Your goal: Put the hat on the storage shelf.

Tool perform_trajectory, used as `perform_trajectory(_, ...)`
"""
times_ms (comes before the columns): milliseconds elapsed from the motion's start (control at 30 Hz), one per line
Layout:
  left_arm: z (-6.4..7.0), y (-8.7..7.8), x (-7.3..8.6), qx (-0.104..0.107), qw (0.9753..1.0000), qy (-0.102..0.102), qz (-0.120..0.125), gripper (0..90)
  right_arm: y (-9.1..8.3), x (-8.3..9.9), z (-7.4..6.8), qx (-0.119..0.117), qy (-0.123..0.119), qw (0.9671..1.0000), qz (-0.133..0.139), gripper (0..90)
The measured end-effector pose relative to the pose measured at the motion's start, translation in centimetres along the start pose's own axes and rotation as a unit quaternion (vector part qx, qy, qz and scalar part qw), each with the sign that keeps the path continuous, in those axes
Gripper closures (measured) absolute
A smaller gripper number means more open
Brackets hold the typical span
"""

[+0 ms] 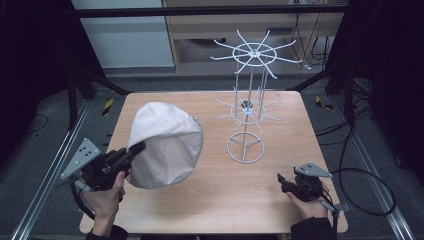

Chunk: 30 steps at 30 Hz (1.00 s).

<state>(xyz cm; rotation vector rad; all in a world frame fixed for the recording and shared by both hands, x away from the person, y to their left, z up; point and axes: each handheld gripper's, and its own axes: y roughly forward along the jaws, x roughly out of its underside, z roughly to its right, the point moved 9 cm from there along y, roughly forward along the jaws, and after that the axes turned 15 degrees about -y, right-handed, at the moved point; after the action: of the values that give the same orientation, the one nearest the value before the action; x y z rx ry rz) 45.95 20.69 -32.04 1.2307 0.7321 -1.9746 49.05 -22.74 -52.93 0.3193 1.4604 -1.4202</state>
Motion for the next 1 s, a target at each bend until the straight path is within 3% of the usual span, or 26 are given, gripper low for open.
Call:
perform_trajectory(567,1.3,1.5,-3.2,0.030,0.9976,-0.025,0.057,87.5,-0.1,-0.3,0.1,0.007,-0.009,0.9998,0.016,31.4)
perform_trajectory(1000,1.7,2.3,-6.0,0.051,0.9911,-0.041,0.116,87.5,0.0,-0.2,0.2,0.008,-0.016,0.9997,0.017,30.3)
